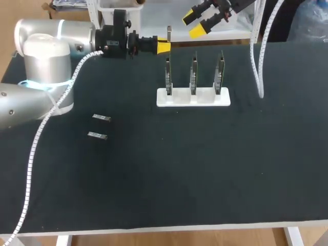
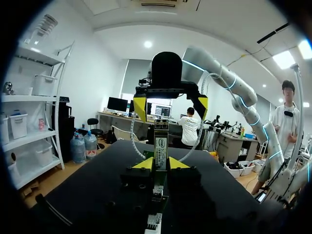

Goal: Pick up the optical module with the left hand, and insert it into the network port with the right hand.

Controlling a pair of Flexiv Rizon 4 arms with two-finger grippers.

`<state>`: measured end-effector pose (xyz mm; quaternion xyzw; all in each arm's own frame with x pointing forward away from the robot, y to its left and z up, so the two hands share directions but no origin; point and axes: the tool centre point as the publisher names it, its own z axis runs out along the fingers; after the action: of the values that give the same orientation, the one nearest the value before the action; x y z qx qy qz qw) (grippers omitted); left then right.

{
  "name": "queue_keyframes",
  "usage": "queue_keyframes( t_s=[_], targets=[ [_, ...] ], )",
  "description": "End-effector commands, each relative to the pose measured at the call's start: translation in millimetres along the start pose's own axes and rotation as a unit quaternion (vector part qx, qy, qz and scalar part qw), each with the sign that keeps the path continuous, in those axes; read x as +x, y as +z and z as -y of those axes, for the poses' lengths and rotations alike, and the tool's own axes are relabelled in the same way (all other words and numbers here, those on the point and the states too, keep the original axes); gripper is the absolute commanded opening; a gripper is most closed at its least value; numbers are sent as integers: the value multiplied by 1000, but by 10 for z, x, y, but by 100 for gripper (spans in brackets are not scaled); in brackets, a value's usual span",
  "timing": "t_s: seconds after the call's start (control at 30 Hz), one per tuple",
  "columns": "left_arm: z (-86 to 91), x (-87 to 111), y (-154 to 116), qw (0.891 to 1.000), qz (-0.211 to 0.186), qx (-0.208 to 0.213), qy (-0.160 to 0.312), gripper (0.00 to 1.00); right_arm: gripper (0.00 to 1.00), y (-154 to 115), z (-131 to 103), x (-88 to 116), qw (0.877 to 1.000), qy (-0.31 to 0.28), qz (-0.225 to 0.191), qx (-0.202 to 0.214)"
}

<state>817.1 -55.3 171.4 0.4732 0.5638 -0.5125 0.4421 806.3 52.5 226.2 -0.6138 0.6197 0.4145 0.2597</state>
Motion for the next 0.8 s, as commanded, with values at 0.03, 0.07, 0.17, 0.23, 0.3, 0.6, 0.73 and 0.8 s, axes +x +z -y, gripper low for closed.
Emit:
queue_keyframes(
  t_s=[0.03,0.07,0.17,0.23,0.3,0.6,0.73,0.8],
  targets=[
    [-6,1,-1,1000,0,1,0,0,100,52,139,-45,999,-2,-5,-35],
    [-6,1,-1,1000,0,1,0,0,100,63,148,-50,999,-2,-5,-36],
    [-6,1,-1,1000,0,1,0,0,100,104,182,-65,999,-2,-3,-40],
    [-6,1,-1,1000,0,1,0,0,100,132,206,-77,999,-3,-1,-42],
    [-6,1,-1,1000,0,1,0,0,100,162,236,-85,999,-4,0,-45],
    [-6,1,-1,1000,0,1,0,0,100,239,366,-151,999,-10,3,-47],
    [-6,1,-1,1000,0,1,0,0,100,256,407,-159,999,-9,7,-48],
    [-6,1,-1,1000,0,1,0,0,100,264,421,-155,999,-7,9,-50]
  ],
)
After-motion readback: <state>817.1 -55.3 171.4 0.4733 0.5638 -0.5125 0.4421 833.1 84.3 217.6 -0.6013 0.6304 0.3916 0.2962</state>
